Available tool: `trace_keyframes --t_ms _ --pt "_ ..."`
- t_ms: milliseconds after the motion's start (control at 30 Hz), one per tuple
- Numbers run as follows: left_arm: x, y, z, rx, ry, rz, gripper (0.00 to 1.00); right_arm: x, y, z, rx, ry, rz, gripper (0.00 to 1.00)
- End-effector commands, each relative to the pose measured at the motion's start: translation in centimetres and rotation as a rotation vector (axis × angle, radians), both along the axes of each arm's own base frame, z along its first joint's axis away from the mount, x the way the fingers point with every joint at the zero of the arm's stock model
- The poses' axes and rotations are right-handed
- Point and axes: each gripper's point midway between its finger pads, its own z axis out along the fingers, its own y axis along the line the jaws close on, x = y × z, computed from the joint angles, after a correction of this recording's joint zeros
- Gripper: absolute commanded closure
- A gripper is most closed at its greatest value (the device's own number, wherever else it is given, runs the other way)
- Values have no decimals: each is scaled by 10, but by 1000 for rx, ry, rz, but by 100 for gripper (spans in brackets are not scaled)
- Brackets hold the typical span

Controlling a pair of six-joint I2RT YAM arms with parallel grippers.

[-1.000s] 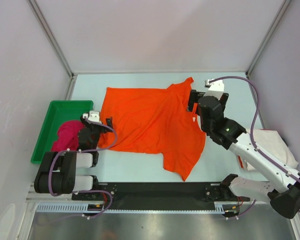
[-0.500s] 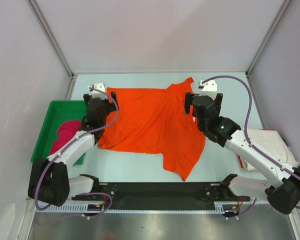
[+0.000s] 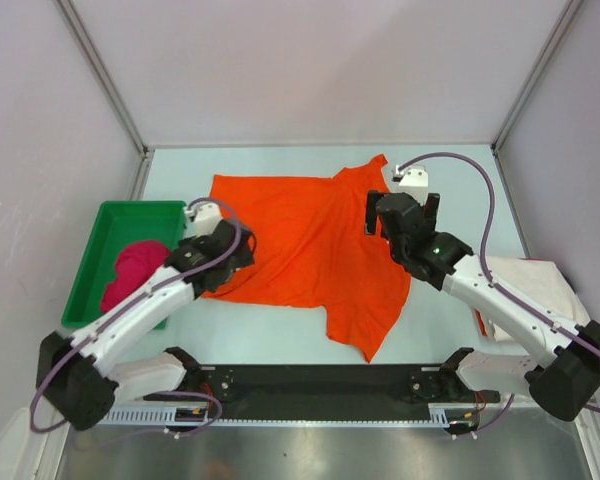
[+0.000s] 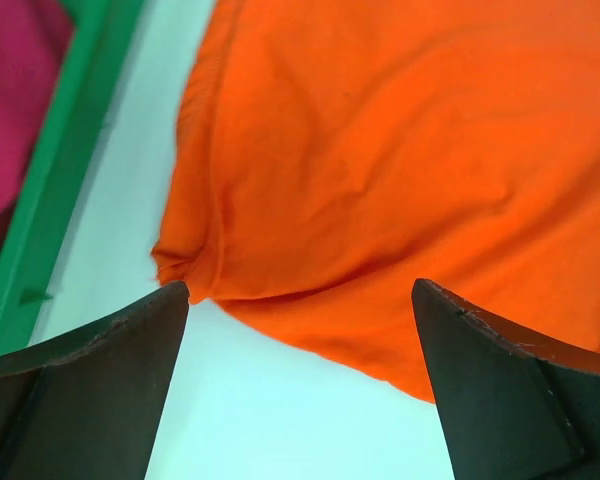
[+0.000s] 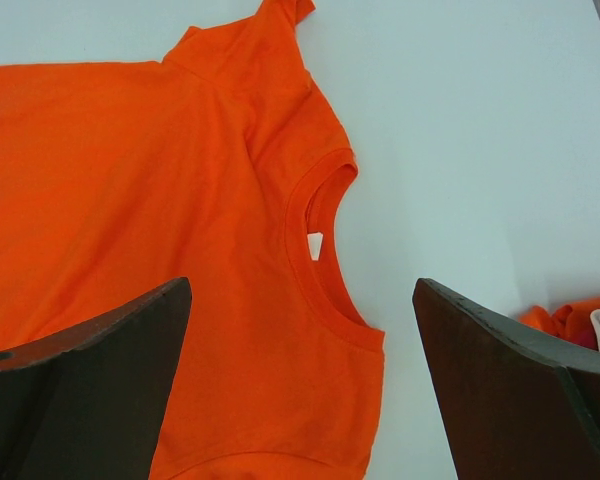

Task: Fold and stack the t-shirts
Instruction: Flatten out the tshirt

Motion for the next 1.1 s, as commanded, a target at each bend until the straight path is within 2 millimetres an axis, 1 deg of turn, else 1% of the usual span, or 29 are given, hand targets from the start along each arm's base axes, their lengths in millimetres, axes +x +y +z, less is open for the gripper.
trace_keyframes --t_ms 0,33,67,133,167,200,233,267,300,333,367,400,433,467,500,533,600,633,700,767,800,900,1067 --pt "-20 3 20 -174 -53 52 0 -4 6 5 20 -4 19 0" --pt "-20 -2 20 -170 -53 17 0 -5 8 0 9 12 43 0" --pt "-21 -5 18 -162 -32 -10 0 -9 12 -13 9 60 78 0" --pt "-21 -7 18 -130 -7 -60 1 -15 9 -28 45 120 73 1" --pt "-23 -6 16 -117 12 -59 0 -24 6 -48 51 178 85 2" --pt "-23 -6 12 -111 26 -59 0 -28 3 -57 58 198 74 4" --pt "-25 -8 6 -114 40 -68 0 -34 1 -58 104 193 59 15" --pt "-23 -12 4 -126 38 -79 0 -39 1 -64 122 207 63 25" --pt "-27 -23 -11 -159 76 -123 0 -56 -7 -90 144 263 26 57" --pt "-27 -27 -12 -173 80 -139 0 -61 -8 -95 156 279 14 76" --pt "-26 -30 -14 -186 78 -147 0 -67 -7 -101 166 308 10 79" --pt "-28 -31 -19 -197 87 -146 0 -71 -7 -106 167 327 1 78" --pt "-29 -32 -21 -204 91 -145 0 -76 -6 -110 157 343 -9 75" --pt "-29 -34 -23 -213 88 -147 0 -85 -8 -120 134 375 -39 74" --pt "-31 -34 -27 -214 95 -146 0 -89 -8 -125 128 394 -48 72" --pt "-31 -35 -27 -223 86 -148 0 -96 -12 -135 117 426 -70 71" --pt "-33 -35 -32 -223 91 -152 0 -102 -12 -146 141 455 -98 71" --pt "-32 -36 -31 -230 85 -156 0 -106 -13 -155 142 470 -108 71" --pt "-33 -37 -32 -227 88 -170 0 -109 -15 -164 153 487 -133 70" --pt "-34 -39 -31 -229 95 -184 0 -113 -18 -175 143 507 -156 64" --pt "-34 -39 -30 -231 97 -186 0 -115 -20 -181 144 520 -179 57" --pt "-36 -39 -28 -239 95 -191 0 -120 -27 -191 137 530 -222 47" --pt "-38 -39 -26 -242 87 -202 0 -120 -28 -201 166 526 -269 45"
